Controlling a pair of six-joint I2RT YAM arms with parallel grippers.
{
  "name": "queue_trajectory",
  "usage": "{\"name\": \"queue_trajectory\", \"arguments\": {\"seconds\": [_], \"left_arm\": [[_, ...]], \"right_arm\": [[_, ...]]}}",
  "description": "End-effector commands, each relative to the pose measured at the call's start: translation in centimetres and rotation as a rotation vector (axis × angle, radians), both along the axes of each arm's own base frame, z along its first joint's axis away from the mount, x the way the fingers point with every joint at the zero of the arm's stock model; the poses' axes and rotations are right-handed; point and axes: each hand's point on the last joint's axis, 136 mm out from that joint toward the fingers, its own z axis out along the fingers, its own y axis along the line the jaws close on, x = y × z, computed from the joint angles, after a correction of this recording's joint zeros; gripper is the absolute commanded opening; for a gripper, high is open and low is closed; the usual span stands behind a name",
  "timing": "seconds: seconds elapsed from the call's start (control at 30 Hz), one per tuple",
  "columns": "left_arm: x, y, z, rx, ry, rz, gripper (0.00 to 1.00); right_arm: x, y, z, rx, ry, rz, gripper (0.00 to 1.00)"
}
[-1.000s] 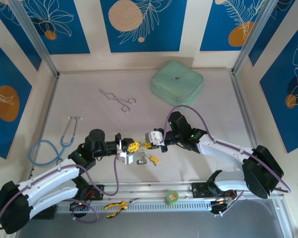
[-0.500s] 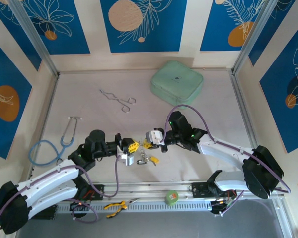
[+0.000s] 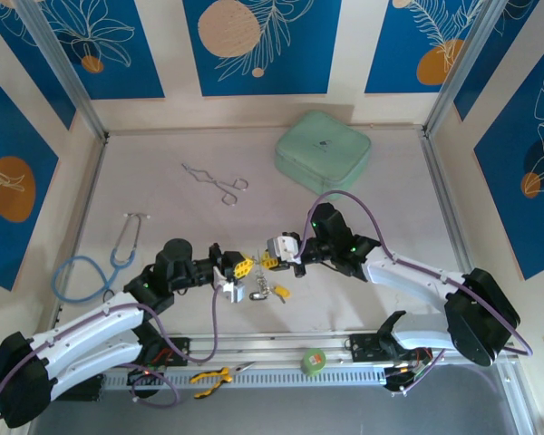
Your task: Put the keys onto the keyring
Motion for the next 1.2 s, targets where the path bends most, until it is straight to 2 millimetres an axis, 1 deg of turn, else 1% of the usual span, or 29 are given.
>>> {"name": "queue_trajectory", "arguments": {"seconds": [0.0,0.07,0.17,0.3,0.37,0.47,0.5,0.6,0.7,0.8,0.9,1.0,1.1,1.17], "left_arm": [[-1.1,-0.1,-1.3,0.035,0.007,-0.044,0.00],[-1.1,-0.1,-1.4,0.037,0.008,-0.042,0.09],[-1.1,0.1,-1.4,0.042,0.015,-0.034,0.16],[-1.1,0.8,-1.1,0.035,0.062,0.011,0.34],[-0.6,1.3,-0.3,-0.008,0.120,0.083,0.42],[0.5,2.2,2.3,-0.139,0.272,0.224,0.48],[0.7,2.5,3.0,-0.173,0.336,0.263,0.48],[0.2,2.4,3.5,-0.183,0.495,0.283,0.48],[0.0,1.7,4.1,-0.191,0.601,0.274,0.45],[-0.6,0.7,4.5,-0.183,0.684,0.223,0.41],[-0.9,0.0,4.2,-0.152,0.757,0.187,0.38],[-1.2,-0.4,3.2,-0.107,0.804,0.173,0.37],[-1.0,-0.4,2.3,-0.079,0.804,0.183,0.29],[-0.6,-0.2,1.8,-0.071,0.788,0.211,0.29]], "right_arm": [[0.3,0.1,2.0,0.070,-0.033,-0.004,0.00],[0.3,0.1,2.0,0.073,-0.035,-0.006,0.00],[0.5,0.1,2.0,0.077,-0.038,-0.012,0.00],[0.7,0.0,1.9,0.082,-0.045,-0.019,0.00],[0.7,-0.1,1.9,0.085,-0.049,-0.020,0.00],[0.6,-0.1,1.8,0.079,-0.056,-0.011,0.00],[0.6,-0.1,1.7,0.076,-0.061,-0.007,0.00],[0.4,0.1,1.5,0.062,-0.079,0.006,0.00],[0.3,0.2,1.2,0.042,-0.092,0.013,0.00],[0.3,0.3,1.2,0.039,-0.100,0.011,0.00],[0.2,0.3,1.3,0.040,-0.105,0.009,0.00],[0.1,0.3,1.4,0.043,-0.112,0.013,0.00],[-0.1,0.3,1.5,0.049,-0.114,0.013,0.00],[-0.1,0.3,1.6,0.053,-0.116,0.013,0.00]]}}
